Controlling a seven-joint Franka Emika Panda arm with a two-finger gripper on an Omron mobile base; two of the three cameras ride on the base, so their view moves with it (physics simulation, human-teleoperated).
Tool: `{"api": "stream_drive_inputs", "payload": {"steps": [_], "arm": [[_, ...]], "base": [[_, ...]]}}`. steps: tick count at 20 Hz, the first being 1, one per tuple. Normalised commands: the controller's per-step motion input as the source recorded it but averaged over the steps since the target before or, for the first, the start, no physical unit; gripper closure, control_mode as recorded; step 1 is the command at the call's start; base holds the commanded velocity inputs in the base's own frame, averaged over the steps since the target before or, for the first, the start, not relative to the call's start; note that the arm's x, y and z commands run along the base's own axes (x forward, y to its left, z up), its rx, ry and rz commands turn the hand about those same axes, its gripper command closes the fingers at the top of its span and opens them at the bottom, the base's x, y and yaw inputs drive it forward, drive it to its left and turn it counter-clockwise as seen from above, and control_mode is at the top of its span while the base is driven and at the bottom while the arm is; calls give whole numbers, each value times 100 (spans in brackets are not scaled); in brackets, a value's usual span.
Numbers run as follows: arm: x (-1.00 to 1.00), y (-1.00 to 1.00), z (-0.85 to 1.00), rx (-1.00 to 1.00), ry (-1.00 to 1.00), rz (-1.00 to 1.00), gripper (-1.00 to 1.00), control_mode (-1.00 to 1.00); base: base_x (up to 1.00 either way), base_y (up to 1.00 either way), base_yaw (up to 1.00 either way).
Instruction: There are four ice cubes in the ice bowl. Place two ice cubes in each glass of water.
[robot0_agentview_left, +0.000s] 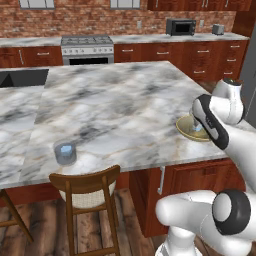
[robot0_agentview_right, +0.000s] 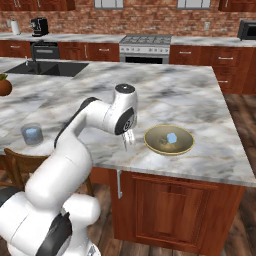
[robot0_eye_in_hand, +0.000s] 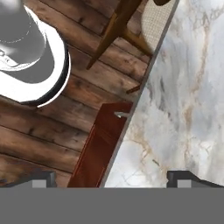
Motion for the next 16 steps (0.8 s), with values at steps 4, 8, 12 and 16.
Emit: {"api": "stream_drive_inputs", "payload": {"steps": [4,8,12,16], "arm": [[0,-93,0,0,-19,35,-100,-100],[9,-48,0,-2,-13,42,-100,-100],[26,0,0,-9,0,25,-100,-100],[33,0,0,-8,1,16,-100,-100]], "base": [[0,0,0],[0,0,0],[0,0,0],[0,0,0]]}}
